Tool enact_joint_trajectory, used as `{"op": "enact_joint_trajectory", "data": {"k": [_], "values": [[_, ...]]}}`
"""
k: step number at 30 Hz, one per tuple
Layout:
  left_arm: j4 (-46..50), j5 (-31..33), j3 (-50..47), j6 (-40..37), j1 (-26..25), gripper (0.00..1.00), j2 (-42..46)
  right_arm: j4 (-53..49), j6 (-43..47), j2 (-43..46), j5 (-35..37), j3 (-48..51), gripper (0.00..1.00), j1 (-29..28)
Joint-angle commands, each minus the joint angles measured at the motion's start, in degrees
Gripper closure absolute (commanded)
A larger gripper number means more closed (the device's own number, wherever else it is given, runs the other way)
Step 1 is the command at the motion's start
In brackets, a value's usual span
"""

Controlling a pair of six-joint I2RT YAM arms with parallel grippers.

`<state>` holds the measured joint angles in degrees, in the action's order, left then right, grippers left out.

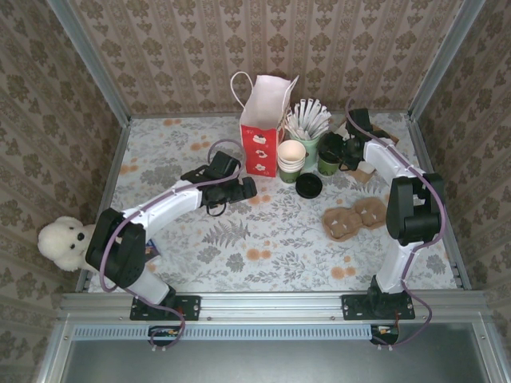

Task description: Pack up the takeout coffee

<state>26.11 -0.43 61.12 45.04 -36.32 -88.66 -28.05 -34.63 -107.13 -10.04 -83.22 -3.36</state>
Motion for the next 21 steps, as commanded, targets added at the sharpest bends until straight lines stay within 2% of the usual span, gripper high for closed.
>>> {"op": "enact_joint_trajectory", "data": {"k": [1,12,15,21], "values": [[-0.8,-0.3,-0.6,-1.8,-0.2,0.00,2.3,-1.4,0.9,2.4,0.7,-0.7,0.07,0.3],[-0.3,-0.4,0.0,-1.9,0.1,0.00,3.1,-2.2,1.8,6.2,2.4,0.6,0.00,0.3],[0.2,-2.7,1.9,-2.6,0.4,0.00,5.1,-2.4,2.4,9.7,3.1,1.8,0.00,0.3],[-2.3,0.6,4.7,-2.0,0.4,0.00,12.4,-1.1,5.6,21.7,5.2,10.1,0.00,0.3]]}}
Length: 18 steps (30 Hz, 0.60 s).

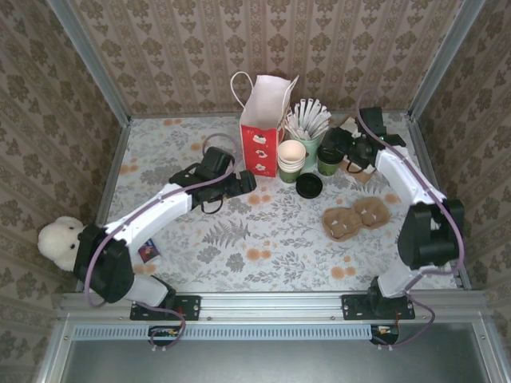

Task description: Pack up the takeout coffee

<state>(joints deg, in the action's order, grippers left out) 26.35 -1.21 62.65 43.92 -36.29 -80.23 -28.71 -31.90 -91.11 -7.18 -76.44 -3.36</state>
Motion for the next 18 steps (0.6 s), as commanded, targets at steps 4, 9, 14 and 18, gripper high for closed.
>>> {"op": "enact_joint_trajectory", "data": {"k": [4,9,14,18], "values": [[-1.7,0.7,9.7,1.7,0.3,0.00,2.4,-2.5,5.2,10.5,2.6,9.0,0.00,0.2],[-1.3,0.4,19.6,8.6,-0.6,0.00,-3.6,-2.5,3.3,17.9,1.9,15.4,0.00,0.3],[11.7,5.7,33.4,24.3,-2.2,0.00,-12.2,1.5,2.0,23.9,1.3,18.4,0.00,0.3],[12.4,1.3,39.6,32.6,-2.2,0.02,-17.6,0.7,1.9,24.9,-0.4,17.9,0.00,0.3]]}}
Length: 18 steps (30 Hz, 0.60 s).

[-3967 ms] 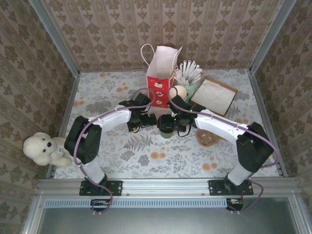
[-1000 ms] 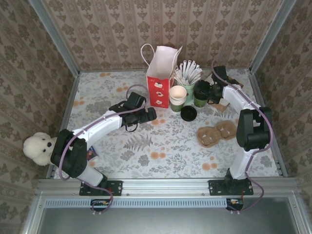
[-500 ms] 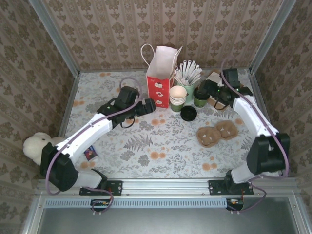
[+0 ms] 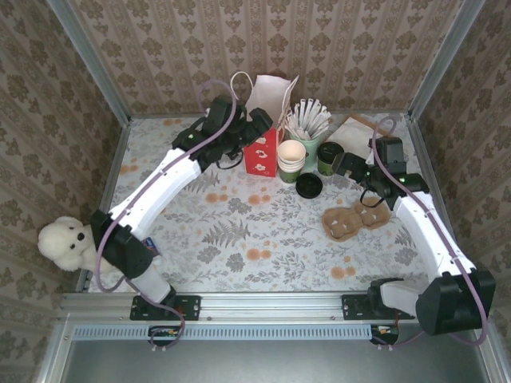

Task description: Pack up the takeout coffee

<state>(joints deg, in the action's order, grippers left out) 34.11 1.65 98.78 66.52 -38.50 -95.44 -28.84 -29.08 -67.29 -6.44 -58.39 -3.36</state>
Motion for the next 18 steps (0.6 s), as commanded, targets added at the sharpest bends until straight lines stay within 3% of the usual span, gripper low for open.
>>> {"op": "enact_joint_trajectory", "data": {"k": [1,8,14,18], "values": [[5.7,-1.5,5.0,12.4,-0.1,0.04,-3.8,0.4,-0.9,1.3,-1.3,-0.2,0.00,0.3],[10.3,5.7,11.4,23.1,-0.5,0.25,-9.7,-1.1,-0.8,5.4,-0.7,2.2,0.00,0.3],[17.4,10.9,19.3,23.0,-1.0,0.34,-15.3,-4.6,1.2,10.4,2.3,4.2,0.00,0.3],[16.9,11.1,20.5,23.0,-0.8,0.49,-17.3,-5.7,1.6,12.5,3.1,5.0,0.00,0.3]]}}
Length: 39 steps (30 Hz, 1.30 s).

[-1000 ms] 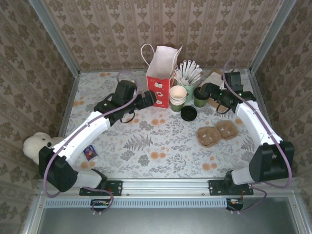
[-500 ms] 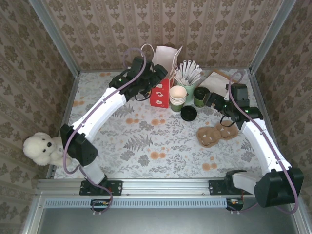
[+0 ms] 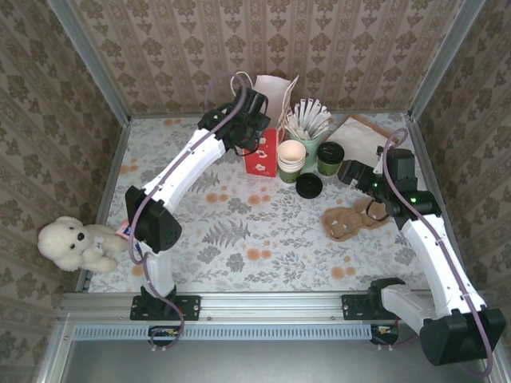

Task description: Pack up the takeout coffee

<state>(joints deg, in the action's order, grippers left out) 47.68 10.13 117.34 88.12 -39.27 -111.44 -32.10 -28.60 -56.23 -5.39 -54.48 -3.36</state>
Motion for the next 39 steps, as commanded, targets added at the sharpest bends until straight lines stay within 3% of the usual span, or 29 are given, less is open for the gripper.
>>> {"op": "enact_joint_trajectory", "data": {"k": [1,8,18,22,25,32,39], "values": [[3.5,2.7,2.6,1.4,0.0,0.53,-1.8,-2.5,1.1,1.8,2.3,1.2,0.00,0.3],[2.7,5.5,5.0,-2.5,0.1,0.79,-2.1,-4.2,0.6,3.0,2.6,1.0,0.00,0.3],[0.6,10.5,-6.8,-0.6,2.1,0.94,7.7,-5.3,1.5,3.6,2.8,0.6,0.00,0.3],[0.7,5.3,-13.3,0.5,4.3,1.00,13.1,-6.5,2.3,2.5,2.8,-1.0,0.00,0.3],[0.5,2.2,-20.0,0.8,5.3,1.00,18.5,-8.4,4.2,1.5,2.7,-2.6,0.00,0.3],[5.6,3.5,-33.0,0.9,6.8,1.00,32.5,-8.9,4.8,-1.4,-0.5,-3.1,0.00,0.3],[8.1,0.7,-42.6,-6.0,8.7,1.00,45.0,-11.4,5.9,-6.5,-4.0,-2.4,0.00,0.2]]}}
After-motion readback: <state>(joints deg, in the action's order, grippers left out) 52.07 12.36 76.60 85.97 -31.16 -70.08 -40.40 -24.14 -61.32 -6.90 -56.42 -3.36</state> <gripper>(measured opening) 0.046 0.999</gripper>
